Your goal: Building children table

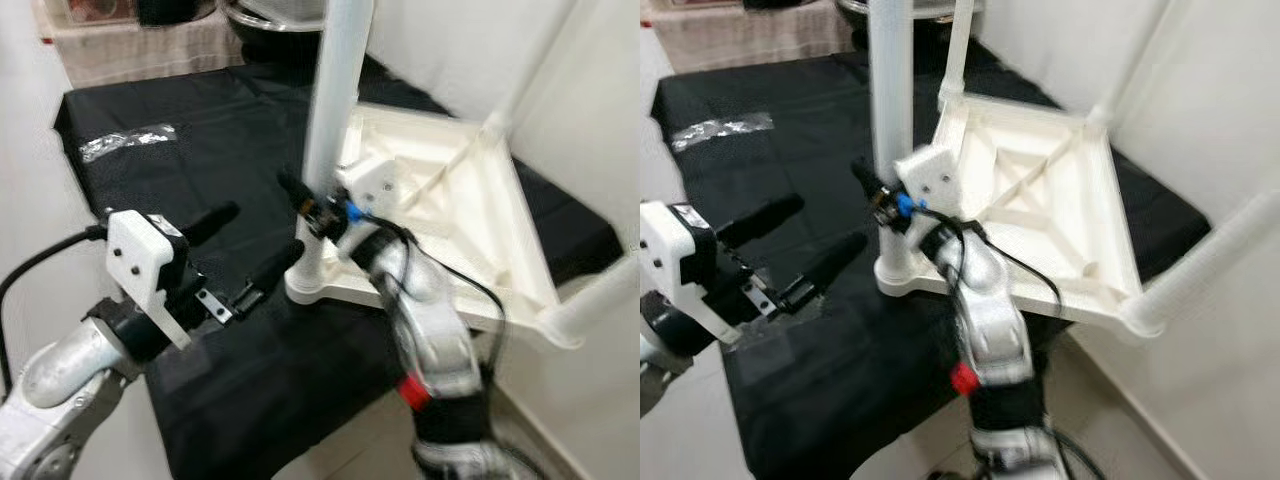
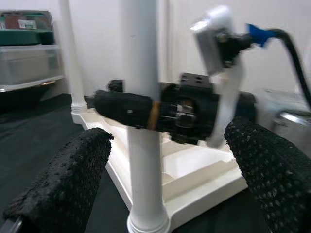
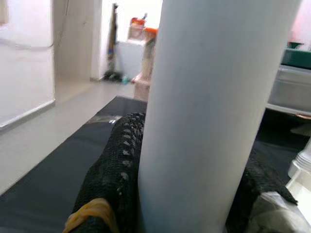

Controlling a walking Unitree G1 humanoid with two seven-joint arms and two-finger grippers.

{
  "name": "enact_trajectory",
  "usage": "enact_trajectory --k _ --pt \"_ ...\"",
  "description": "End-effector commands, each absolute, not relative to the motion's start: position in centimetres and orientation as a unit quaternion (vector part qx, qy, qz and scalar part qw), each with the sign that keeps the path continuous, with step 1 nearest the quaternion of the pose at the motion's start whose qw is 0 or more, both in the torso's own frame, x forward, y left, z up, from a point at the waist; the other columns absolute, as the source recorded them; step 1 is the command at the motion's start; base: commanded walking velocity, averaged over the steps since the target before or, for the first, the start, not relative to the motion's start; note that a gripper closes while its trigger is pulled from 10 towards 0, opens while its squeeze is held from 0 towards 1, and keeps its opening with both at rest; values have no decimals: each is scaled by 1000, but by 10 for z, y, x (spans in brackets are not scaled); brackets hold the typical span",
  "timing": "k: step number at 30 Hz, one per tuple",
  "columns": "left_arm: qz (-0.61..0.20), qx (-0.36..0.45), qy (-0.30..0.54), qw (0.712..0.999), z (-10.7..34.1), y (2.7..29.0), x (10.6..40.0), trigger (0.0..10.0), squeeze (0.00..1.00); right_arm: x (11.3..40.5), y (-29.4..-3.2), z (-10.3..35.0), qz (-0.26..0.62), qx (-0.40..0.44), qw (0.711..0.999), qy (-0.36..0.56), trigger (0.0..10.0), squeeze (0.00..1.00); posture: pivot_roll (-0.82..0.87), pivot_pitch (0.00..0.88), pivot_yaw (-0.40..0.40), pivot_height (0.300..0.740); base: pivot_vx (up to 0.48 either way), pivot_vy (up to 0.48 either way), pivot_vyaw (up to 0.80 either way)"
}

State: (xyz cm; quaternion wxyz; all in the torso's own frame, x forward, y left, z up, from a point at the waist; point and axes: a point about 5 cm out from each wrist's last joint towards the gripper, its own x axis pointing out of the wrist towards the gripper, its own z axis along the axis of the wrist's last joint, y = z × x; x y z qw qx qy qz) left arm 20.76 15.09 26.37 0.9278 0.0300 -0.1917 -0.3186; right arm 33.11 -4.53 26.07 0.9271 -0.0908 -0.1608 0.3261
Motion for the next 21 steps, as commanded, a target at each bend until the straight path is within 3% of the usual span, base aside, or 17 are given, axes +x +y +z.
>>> enact_trajectory --k 1,2,3,7,10,11,17,18,19,20,21 --pt "-323 32 -194 926 263 150 206 10000 0 343 -57 215 319 -163 932 -51 10000 0 120 188 -138 740 0 0 0" --pt "-322 33 -194 926 264 150 205 10000 0 346 -60 218 342 -162 925 -48 10000 0 120 187 -140 740 0 0 0" --pt "-322 33 -195 926 264 150 205 10000 0 347 -65 225 362 -156 917 -51 10000 1000 119 199 -140 740 0 0 0" --pt "-324 30 -194 925 264 149 204 10000 0 349 -71 237 402 -137 903 -62 10000 1000 120 204 -142 740 0 0 0" --pt "-324 27 -192 926 263 147 202 10000 0 355 -82 258 466 -103 874 -91 10000 1000 121 216 -144 740 0 0 0" --pt "-324 26 -193 926 263 147 202 10000 0 356 -84 265 497 -95 857 -96 10000 0 130 224 -149 740 0 0 0" --pt "-323 25 -192 926 263 145 201 10000 0 361 -87 280 555 -75 822 -103 10000 0 136 234 -151 740 0 0 0" --pt "-323 26 -190 927 263 145 200 10000 0 367 -88 290 587 -69 799 -114 4667 0 140 237 -154 740 0 0 0" --pt "-323 26 -190 927 263 145 200 10000 0 367 -88 290 587 -69 799 -114 4667 0 140 237 -154 740 0 0 0" --pt "-323 26 -190 927 263 144 200 10000 0 368 -88 294 600 -62 789 -115 0 0 146 240 -156 740 0 0 0" --pt "-323 25 -190 927 264 144 200 10000 0 369 -88 295 609 -57 783 -115 0 0 146 240 -156 740 0 0 0"
